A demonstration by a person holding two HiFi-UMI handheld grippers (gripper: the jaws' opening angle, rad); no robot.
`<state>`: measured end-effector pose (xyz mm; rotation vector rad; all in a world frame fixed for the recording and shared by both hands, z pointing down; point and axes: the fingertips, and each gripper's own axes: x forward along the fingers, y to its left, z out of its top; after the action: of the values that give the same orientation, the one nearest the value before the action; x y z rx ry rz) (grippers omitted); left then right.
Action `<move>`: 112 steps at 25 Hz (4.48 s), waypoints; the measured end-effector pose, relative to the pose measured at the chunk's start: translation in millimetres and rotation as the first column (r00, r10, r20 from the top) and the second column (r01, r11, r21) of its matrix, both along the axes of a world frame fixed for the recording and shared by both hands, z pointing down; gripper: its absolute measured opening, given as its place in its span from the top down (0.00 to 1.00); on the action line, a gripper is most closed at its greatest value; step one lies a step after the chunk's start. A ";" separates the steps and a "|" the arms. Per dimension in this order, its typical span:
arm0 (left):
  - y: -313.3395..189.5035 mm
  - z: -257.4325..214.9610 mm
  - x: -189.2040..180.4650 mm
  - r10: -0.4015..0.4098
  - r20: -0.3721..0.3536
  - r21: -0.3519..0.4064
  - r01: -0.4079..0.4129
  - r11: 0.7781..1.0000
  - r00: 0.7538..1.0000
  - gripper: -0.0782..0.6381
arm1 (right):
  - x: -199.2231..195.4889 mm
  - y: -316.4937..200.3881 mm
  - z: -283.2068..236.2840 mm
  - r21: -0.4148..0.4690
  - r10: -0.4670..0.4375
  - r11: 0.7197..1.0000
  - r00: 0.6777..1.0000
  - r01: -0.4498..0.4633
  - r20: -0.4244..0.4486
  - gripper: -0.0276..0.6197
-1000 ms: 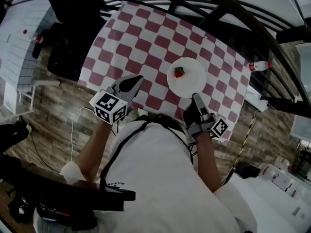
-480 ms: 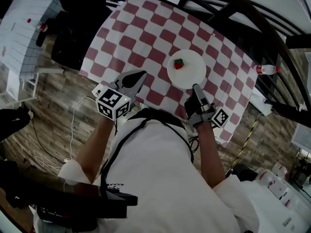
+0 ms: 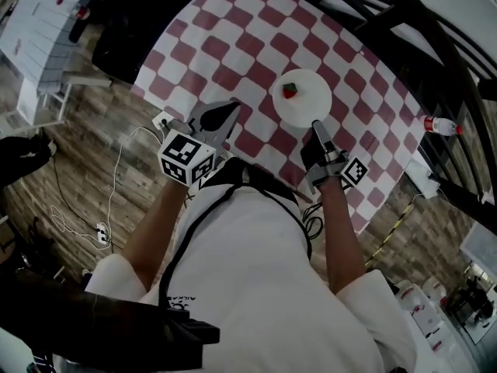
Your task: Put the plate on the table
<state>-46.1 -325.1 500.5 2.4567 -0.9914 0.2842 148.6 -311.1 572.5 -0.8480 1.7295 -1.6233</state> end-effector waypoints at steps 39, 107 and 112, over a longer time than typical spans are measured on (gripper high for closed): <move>26.5 31.3 -13.8 -0.172 0.066 -0.068 0.176 0.982 0.983 0.88 | -19.2 -31.5 103.4 -0.146 -0.218 0.967 0.975 0.209 -0.048 0.93; 10.1 -9.4 8.2 -0.042 0.030 0.011 0.041 0.999 0.999 0.88 | -5.0 -8.4 118.1 -0.444 -0.165 0.896 0.908 -0.026 -0.385 0.86; 4.6 -16.6 22.9 0.009 0.021 0.029 -0.010 1.000 1.000 0.88 | 4.5 -3.0 81.3 -0.343 -0.114 0.939 0.907 -0.035 -0.405 0.95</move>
<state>-23.3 -320.5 483.8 2.4905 -0.9995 0.3006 153.0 -314.1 653.7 -1.4282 1.7697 -1.9096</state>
